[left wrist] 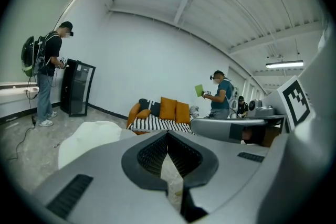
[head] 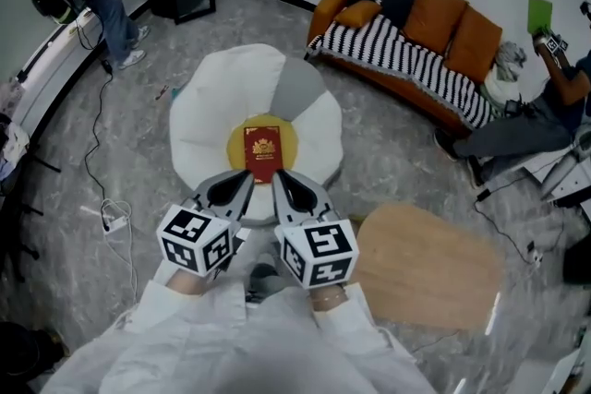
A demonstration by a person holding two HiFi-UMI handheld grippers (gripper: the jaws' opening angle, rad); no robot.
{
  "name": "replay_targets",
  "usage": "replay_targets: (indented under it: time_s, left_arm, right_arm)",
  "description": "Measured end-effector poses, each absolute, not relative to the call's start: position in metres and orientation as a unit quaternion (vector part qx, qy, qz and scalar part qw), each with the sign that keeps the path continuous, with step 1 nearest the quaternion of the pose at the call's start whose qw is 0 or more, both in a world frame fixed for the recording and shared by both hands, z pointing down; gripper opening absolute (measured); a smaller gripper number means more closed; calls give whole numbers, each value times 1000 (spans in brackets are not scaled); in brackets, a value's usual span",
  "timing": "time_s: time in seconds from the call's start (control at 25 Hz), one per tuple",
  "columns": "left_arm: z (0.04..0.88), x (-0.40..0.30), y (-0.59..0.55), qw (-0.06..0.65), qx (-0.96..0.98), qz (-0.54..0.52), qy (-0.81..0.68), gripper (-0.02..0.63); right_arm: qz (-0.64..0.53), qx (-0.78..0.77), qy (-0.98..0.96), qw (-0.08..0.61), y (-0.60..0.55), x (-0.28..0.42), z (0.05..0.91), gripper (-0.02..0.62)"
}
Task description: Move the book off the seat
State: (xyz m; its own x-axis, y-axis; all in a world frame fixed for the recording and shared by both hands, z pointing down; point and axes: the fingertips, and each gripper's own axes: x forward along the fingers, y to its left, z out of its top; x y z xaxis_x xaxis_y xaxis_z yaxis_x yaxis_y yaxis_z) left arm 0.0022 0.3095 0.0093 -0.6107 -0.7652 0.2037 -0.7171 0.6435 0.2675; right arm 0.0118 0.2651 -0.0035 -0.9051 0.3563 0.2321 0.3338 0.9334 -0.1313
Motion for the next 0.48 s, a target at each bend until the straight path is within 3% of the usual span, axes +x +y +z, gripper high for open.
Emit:
replay_targets:
  time_s: [0.48]
  left_arm:
    - [20, -42, 274, 162, 396, -100, -898, 6]
  right_arm:
    - [48, -203, -967, 146, 239, -34, 13, 12]
